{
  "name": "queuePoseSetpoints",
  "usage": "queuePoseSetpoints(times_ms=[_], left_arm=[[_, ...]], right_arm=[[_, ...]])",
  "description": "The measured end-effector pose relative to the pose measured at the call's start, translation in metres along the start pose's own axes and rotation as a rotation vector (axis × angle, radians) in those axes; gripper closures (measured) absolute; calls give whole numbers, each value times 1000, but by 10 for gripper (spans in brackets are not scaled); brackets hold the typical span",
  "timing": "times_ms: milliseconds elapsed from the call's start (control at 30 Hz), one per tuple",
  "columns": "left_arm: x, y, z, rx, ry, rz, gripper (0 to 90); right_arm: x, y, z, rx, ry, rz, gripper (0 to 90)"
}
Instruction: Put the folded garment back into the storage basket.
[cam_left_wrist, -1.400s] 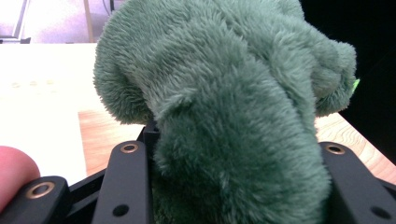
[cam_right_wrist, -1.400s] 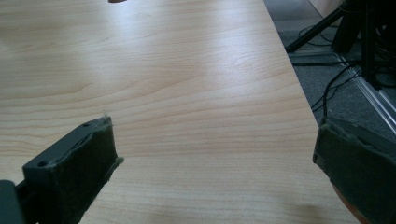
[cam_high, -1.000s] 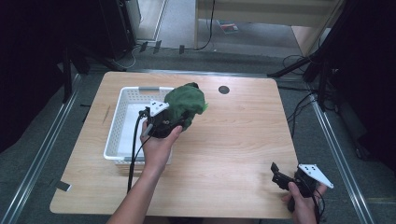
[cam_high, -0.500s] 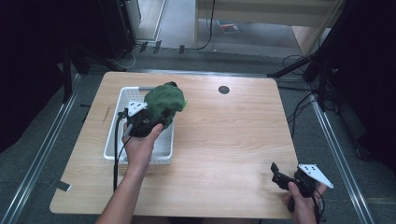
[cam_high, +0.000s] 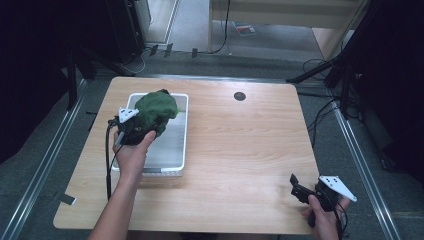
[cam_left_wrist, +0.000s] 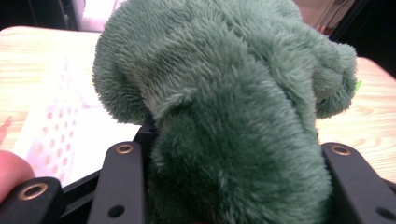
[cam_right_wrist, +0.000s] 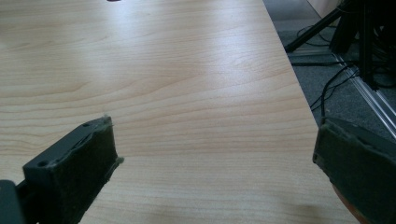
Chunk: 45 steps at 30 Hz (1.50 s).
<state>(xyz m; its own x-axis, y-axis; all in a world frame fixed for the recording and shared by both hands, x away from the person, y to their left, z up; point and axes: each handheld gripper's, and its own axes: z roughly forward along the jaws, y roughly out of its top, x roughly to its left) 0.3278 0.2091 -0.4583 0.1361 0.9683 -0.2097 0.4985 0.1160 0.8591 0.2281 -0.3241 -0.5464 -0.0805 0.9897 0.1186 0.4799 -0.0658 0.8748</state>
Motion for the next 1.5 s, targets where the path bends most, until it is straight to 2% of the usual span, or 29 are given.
queuePoseSetpoints(times_ms=[133, 233, 400, 433, 467, 500, 633, 733, 767, 800, 1000, 1100, 1167, 1200, 1300, 1367, 1433, 1467, 1500], left_arm=[[9, -3, 5, 10, 9, 23, 490], [14, -5, 10, 29, 6, 20, 489], [23, -7, 23, 127, 9, 11, 479], [23, -7, 23, 127, 9, 11, 476], [24, -8, 28, 156, 25, 38, 473], [24, -8, 30, 174, 26, 48, 470], [23, -9, 35, 212, 27, 65, 456], [22, -11, 40, 264, 24, 77, 439], [22, -11, 40, 264, 24, 77, 431], [22, -11, 43, 291, 15, 84, 423], [19, -13, 53, 416, 3, 100, 280], [18, -11, 54, 429, -1, 82, 140], [20, -9, 52, 425, 0, 66, 88], [20, -8, 51, 415, 15, 53, 85], [23, -6, 48, 404, 15, 31, 85], [25, -2, 41, 348, -17, 13, 85], [25, -1, 38, 331, -32, 4, 83], [25, 0, 34, 300, -60, 1, 74], [25, 1, 32, 288, -67, 2, 66]], right_arm=[[0, 0, 0, 0, -1, -1, 0], [0, 0, 0, 1, -1, -1, 0], [0, 0, 0, 1, -2, -2, 0], [0, 0, 0, 1, -2, -2, 0], [0, 0, 0, 1, -2, -2, 0], [0, 0, 0, 1, -2, -2, 0], [0, 0, 0, 1, -2, -2, 0], [0, 0, 0, 1, -1, -2, 0], [0, 0, 0, 1, 0, -1, 0], [0, 0, 0, 1, 1, -1, 0], [0, 0, 0, 1, 1, -3, 0], [0, 0, 0, 0, 1, -3, 0], [0, 0, 0, 1, 1, -3, 0], [0, 0, 0, 1, 2, -3, 0], [0, 0, 0, 1, 2, -3, 0], [0, 0, 0, 1, 2, -3, 0], [0, 0, 0, 1, 1, -3, 0], [0, 0, 0, 1, 1, -3, 0], [0, 0, 0, 2, 0, -2, 0]])
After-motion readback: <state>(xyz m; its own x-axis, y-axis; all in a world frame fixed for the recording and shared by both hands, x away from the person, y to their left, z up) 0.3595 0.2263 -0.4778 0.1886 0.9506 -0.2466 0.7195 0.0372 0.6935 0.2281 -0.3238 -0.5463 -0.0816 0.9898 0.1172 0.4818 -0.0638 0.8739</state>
